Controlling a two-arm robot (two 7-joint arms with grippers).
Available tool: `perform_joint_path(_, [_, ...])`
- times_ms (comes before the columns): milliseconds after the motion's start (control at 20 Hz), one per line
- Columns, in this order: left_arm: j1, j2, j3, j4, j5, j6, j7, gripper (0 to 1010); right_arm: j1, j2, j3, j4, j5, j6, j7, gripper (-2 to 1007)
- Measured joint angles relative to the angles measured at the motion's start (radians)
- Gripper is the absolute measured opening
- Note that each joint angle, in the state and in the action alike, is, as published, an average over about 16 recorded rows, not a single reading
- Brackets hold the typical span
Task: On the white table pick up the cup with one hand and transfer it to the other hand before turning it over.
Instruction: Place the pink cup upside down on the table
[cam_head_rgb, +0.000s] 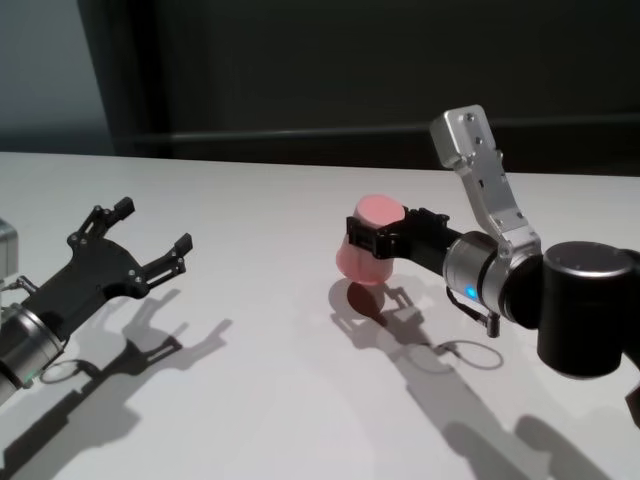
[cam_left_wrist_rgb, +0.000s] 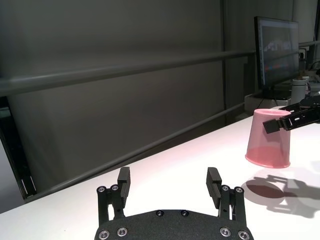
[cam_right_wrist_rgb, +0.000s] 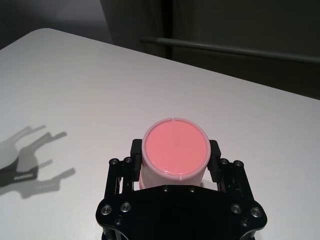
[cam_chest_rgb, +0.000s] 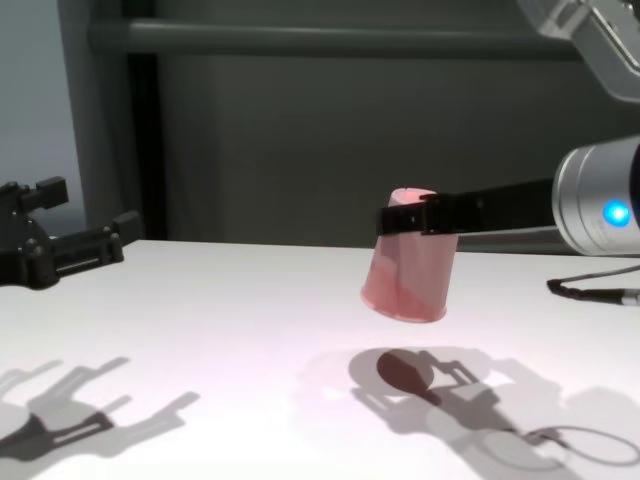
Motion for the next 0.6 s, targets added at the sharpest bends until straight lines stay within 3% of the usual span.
perform_joint_path(600, [0.000,0.000,0.000,0.000,0.000,0.000,0.000,1001,0.010,-0.029,-0.036,0.037,-0.047,0.050,0.027,747])
